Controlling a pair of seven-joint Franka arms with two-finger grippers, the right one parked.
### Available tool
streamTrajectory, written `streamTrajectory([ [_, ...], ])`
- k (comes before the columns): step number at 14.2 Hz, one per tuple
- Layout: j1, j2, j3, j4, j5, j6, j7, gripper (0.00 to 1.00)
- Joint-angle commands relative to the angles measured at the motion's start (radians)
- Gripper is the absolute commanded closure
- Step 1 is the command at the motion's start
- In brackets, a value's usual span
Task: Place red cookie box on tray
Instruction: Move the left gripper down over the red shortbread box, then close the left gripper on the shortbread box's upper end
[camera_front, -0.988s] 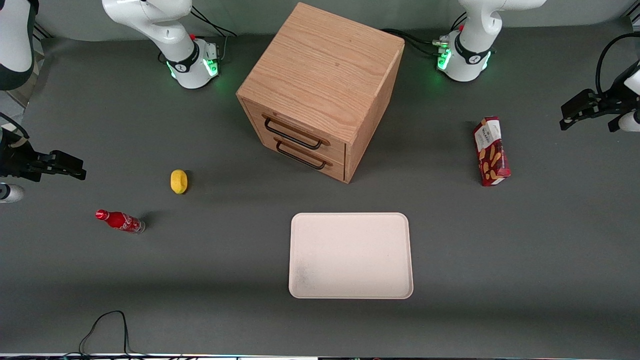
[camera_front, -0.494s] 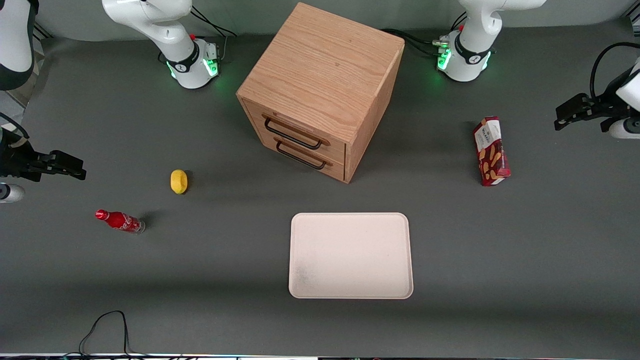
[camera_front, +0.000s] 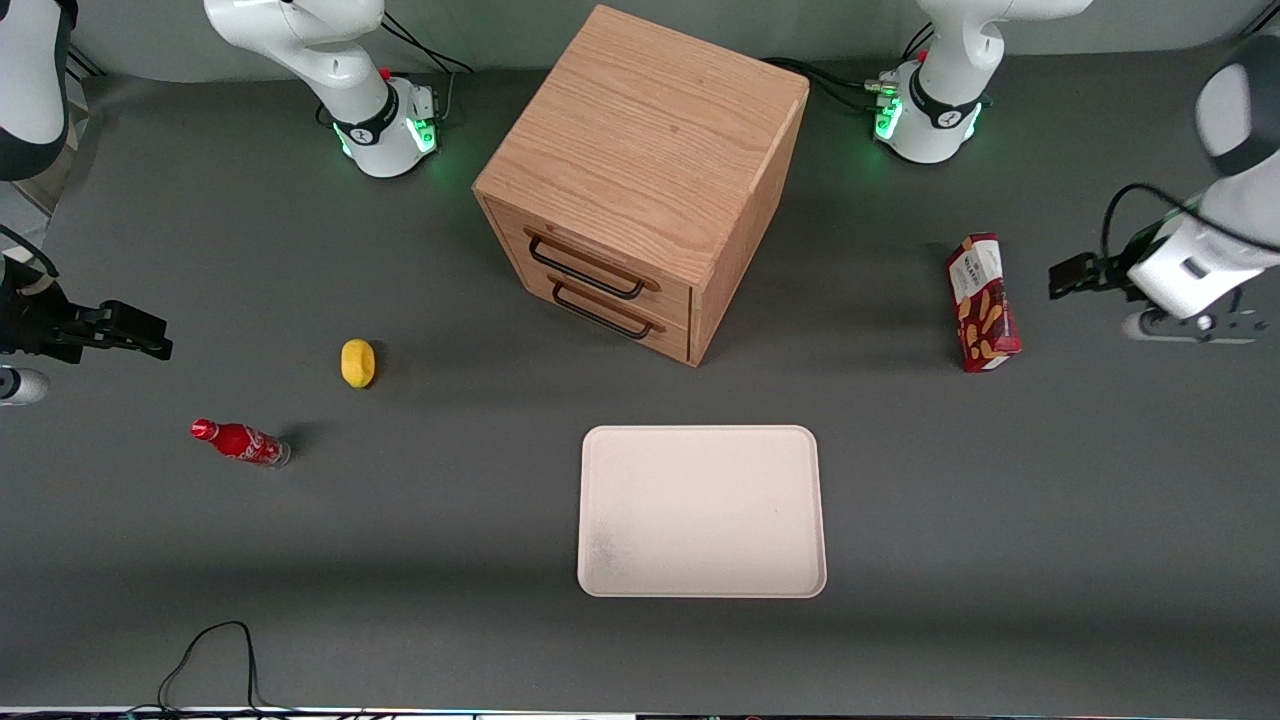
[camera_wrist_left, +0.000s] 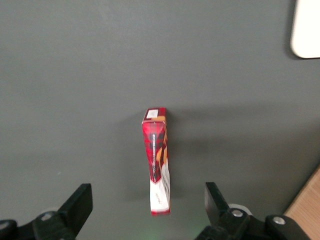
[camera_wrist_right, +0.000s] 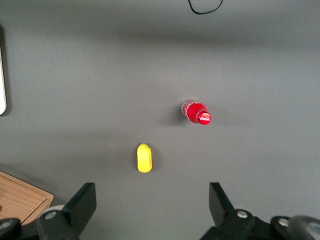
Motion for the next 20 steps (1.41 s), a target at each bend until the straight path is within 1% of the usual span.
streamTrajectory([
  [1, 0.003, -0.037, 0.030, -0.223, 0.006, 0.229, 0.012, 0.00],
  [2, 0.003, -0.035, 0.030, -0.291, 0.006, 0.310, 0.013, 0.00],
  [5, 0.003, -0.001, 0.033, -0.421, 0.006, 0.499, 0.008, 0.00],
  [7, 0.002, 0.028, 0.032, -0.498, 0.006, 0.629, 0.009, 0.00],
  [9, 0.002, 0.069, 0.033, -0.537, 0.006, 0.731, 0.014, 0.02],
  [10, 0.000, 0.089, 0.033, -0.543, 0.006, 0.758, 0.014, 0.11],
  [11, 0.000, 0.101, 0.032, -0.548, 0.006, 0.775, 0.014, 0.33],
  [13, -0.003, 0.129, 0.032, -0.541, 0.003, 0.771, 0.006, 0.98],
  [14, -0.003, 0.135, 0.033, -0.537, -0.001, 0.766, -0.006, 1.00],
  [18, -0.009, 0.132, 0.032, -0.512, -0.008, 0.745, -0.006, 1.00],
  [20, -0.012, 0.125, 0.030, -0.441, -0.006, 0.643, -0.004, 1.00],
])
